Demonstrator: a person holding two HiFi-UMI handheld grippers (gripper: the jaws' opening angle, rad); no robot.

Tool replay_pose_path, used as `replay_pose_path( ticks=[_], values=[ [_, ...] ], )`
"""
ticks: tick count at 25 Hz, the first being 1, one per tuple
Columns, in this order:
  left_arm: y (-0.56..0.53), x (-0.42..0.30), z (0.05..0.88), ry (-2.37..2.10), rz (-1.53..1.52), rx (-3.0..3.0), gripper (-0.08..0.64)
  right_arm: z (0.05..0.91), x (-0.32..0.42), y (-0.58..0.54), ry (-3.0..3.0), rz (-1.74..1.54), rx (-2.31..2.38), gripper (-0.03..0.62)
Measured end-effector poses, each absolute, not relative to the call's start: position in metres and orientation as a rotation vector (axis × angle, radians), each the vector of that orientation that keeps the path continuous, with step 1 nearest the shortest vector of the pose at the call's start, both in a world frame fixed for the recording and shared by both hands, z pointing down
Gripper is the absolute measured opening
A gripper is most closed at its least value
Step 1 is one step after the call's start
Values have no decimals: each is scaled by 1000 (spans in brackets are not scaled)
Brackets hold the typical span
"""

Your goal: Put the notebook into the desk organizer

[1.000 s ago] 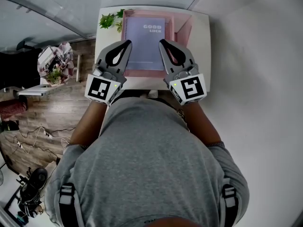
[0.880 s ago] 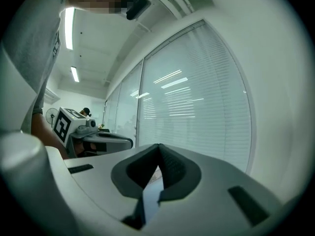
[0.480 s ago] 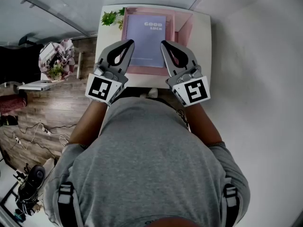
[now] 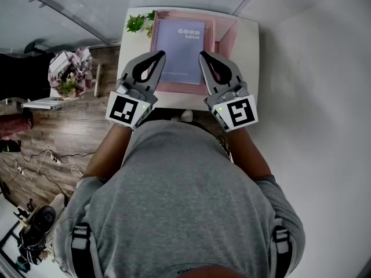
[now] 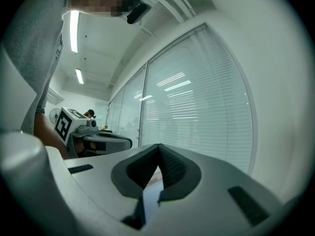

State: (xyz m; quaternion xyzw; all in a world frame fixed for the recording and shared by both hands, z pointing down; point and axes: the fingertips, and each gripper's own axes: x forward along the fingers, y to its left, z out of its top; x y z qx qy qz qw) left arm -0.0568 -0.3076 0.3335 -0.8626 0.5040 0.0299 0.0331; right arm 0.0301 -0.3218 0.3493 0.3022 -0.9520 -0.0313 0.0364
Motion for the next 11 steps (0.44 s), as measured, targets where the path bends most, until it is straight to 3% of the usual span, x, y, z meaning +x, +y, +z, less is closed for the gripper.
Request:
replay_pose_path(
  ticks=[11],
  values=[
    [-310, -55, 337, 1541, 90, -2663, 20, 352, 30, -323, -2926, -96, 929, 6]
  ],
)
